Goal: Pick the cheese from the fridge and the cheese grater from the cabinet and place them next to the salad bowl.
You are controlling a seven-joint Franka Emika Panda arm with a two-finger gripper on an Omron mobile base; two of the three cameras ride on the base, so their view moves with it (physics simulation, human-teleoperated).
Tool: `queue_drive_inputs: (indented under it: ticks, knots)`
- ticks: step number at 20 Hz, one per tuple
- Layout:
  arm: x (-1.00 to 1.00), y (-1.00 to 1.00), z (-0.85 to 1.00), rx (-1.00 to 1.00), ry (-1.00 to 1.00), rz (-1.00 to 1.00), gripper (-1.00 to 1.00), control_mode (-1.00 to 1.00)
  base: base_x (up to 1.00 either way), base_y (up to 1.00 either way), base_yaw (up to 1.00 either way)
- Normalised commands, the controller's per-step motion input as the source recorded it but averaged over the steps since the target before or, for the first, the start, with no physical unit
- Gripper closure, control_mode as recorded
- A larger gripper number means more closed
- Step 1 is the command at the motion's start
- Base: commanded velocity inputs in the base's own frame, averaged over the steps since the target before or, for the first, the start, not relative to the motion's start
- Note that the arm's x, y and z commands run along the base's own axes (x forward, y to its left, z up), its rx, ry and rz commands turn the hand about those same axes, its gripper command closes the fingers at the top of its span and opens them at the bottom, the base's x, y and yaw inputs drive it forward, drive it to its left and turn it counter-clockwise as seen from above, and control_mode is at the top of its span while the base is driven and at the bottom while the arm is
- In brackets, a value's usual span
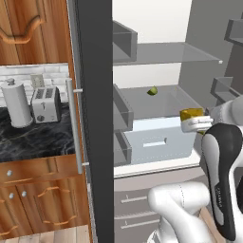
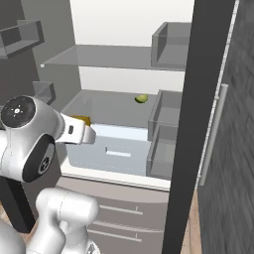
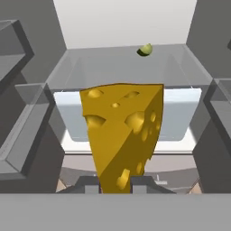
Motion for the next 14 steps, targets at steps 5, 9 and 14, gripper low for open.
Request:
queue_drive_inputs:
  ticks: [5, 9, 14]
  knots:
    - [-0.09, 0.00, 0.12, 0.00, 0.00, 0.00, 1.00, -1.00, 0.00, 0.00, 0.00]
    - [-0.18, 0.00, 0.31, 0.00, 0.02, 0.00, 1.00, -1.00, 0.00, 0.00, 0.00]
    - [-0.05, 0.00, 0.05, 0.00, 0.00, 0.00, 1.00, -1.00, 0.00, 0.00, 0.00]
